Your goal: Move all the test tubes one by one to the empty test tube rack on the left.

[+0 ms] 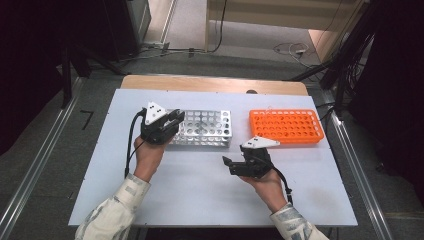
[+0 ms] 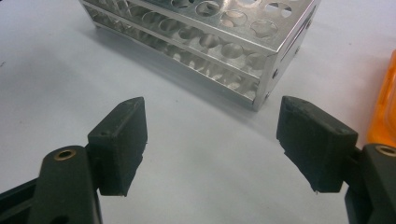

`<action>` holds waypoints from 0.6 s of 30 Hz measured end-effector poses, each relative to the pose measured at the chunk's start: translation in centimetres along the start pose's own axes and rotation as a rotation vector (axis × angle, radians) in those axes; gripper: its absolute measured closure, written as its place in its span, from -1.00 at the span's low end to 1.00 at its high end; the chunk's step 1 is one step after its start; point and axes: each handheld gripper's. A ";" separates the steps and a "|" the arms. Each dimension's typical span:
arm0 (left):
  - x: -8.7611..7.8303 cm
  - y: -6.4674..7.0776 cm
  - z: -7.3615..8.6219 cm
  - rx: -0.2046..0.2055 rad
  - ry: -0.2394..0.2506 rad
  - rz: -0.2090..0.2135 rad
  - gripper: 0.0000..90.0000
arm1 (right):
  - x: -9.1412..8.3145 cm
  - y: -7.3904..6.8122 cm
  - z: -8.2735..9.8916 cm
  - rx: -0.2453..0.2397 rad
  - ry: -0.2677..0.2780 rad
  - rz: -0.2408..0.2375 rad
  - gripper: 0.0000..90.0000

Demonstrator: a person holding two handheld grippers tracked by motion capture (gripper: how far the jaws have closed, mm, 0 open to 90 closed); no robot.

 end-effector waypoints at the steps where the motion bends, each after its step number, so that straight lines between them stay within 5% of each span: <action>1: 0.1 0.0 0.1 0.000 -0.002 -0.002 0.67 | 0.0 0.0 0.0 0.001 0.000 -0.001 -0.49; 18: 1.2 0.8 1.9 0.018 -0.068 -0.006 0.66 | 0.2 -0.2 -0.2 -0.008 -0.001 -0.009 -0.48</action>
Point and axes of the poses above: each handheld gripper's, and its own axes: x roughly forward along the jaws, z roughly out of its underside, y roughly to its right, and after that the axes turned 9 degrees about x, right-handed
